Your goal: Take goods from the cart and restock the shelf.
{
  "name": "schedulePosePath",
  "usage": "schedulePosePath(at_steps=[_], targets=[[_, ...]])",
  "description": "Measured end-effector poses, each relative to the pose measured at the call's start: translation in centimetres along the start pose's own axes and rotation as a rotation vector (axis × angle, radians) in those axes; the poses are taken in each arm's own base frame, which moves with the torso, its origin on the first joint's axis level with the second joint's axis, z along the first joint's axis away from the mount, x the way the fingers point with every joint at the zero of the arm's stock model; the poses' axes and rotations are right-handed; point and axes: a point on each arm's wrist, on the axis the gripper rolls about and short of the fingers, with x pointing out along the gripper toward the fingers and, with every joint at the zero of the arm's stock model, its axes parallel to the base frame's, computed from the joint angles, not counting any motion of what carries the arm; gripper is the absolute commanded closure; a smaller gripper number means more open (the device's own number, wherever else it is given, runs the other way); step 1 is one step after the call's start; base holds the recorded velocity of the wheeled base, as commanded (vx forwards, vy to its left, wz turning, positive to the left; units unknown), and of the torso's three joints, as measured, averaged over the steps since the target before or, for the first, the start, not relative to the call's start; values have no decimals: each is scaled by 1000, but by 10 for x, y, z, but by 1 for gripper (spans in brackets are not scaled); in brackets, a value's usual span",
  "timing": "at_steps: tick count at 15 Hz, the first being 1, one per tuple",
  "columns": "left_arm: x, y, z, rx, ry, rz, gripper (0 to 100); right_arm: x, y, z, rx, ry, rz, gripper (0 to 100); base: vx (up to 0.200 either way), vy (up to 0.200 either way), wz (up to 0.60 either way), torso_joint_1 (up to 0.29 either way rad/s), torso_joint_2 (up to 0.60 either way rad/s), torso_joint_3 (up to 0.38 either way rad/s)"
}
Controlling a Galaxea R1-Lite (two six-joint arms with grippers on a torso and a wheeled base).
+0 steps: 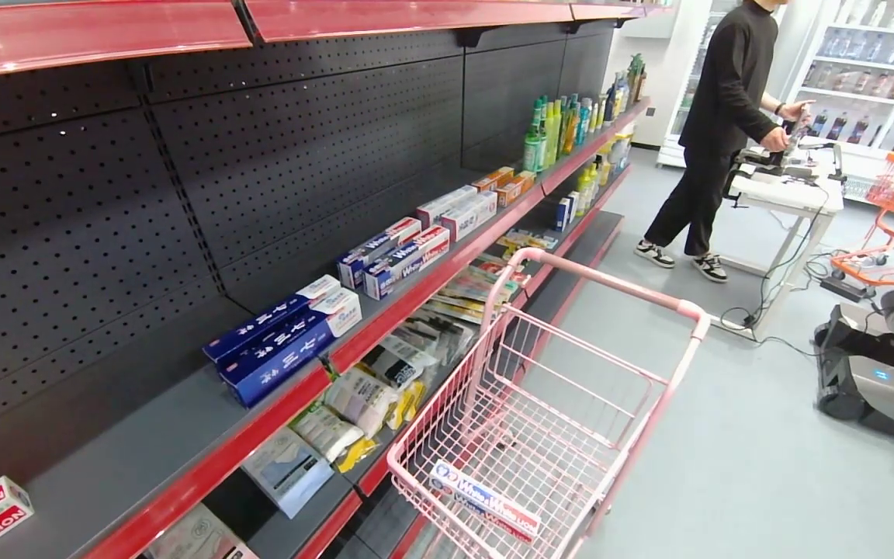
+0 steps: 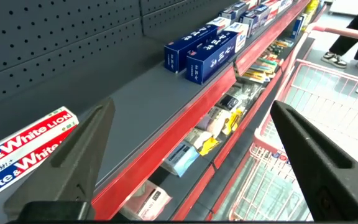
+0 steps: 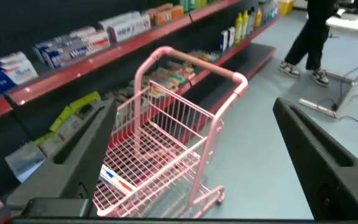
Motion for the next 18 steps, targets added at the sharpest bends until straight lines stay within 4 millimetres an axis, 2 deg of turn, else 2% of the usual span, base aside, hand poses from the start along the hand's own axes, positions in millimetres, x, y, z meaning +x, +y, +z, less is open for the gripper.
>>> schedulePosePath(at_steps=[2,3,6,10,12,14,18], targets=[[0,0,0,0,0,0,0,37,-2,24,-43,131,-5,0,0,0,0,0,0,0],[0,0,0,0,0,0,0,59,-4,29,-79,214,3,0,0,0,0,0,0,0],[0,0,0,0,0,0,0,110,-3,19,-199,469,93,0,0,0,0,0,0,0],[0,0,0,-5,0,3,0,178,1,5,-181,638,314,0,0,0,0,0,0,0],[0,0,0,-5,0,3,0,218,3,-9,-193,672,421,0,0,0,0,0,0,0],[0,0,0,-6,0,3,0,256,6,-36,-260,688,514,0,0,0,0,0,0,0],[0,0,0,-6,0,3,0,307,19,-91,-348,761,646,0,0,0,0,0,0,0]])
